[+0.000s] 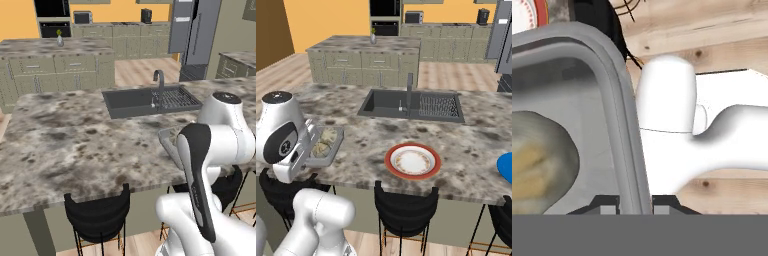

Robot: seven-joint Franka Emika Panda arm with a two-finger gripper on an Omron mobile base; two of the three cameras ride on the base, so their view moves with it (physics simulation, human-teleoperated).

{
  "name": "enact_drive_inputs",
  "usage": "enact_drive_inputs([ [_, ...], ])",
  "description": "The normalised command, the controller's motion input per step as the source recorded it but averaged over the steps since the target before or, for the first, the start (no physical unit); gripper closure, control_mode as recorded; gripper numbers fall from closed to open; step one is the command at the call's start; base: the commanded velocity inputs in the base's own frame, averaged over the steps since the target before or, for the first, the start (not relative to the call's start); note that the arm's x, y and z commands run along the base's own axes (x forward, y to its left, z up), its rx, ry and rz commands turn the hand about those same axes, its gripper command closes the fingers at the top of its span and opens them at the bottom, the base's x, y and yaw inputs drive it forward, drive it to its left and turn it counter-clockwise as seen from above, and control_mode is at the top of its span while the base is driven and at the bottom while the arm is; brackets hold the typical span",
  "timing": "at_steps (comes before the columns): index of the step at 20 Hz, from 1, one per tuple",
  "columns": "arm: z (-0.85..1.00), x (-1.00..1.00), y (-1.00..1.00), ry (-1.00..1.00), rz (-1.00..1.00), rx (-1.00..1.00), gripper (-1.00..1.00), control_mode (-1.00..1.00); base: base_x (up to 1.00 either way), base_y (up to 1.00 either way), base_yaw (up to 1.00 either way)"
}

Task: Place two dumplings into each of the tupperware containers and then place the containers in the fridge.

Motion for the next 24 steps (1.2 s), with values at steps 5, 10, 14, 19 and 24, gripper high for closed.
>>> enact_drive_inputs([
  [5,0.01,-0.01,0.00,0.01,0.00,0.00,1.00,1.00,-0.46,0.31,0.00],
  [10,0.00,0.00,0.00,0.00,0.00,0.00,1.00,1.00,-0.10,1.00,0.00],
  [14,0.00,0.00,0.00,0.00,0.00,0.00,1.00,1.00,-0.23,1.00,0.03],
  [19,0.00,0.00,0.00,0.00,0.00,0.00,1.00,1.00,-0.27,1.00,0.04],
  [24,0.00,0.00,0.00,0.00,0.00,0.00,1.00,1.00,-0.39,1.00,0.14],
])
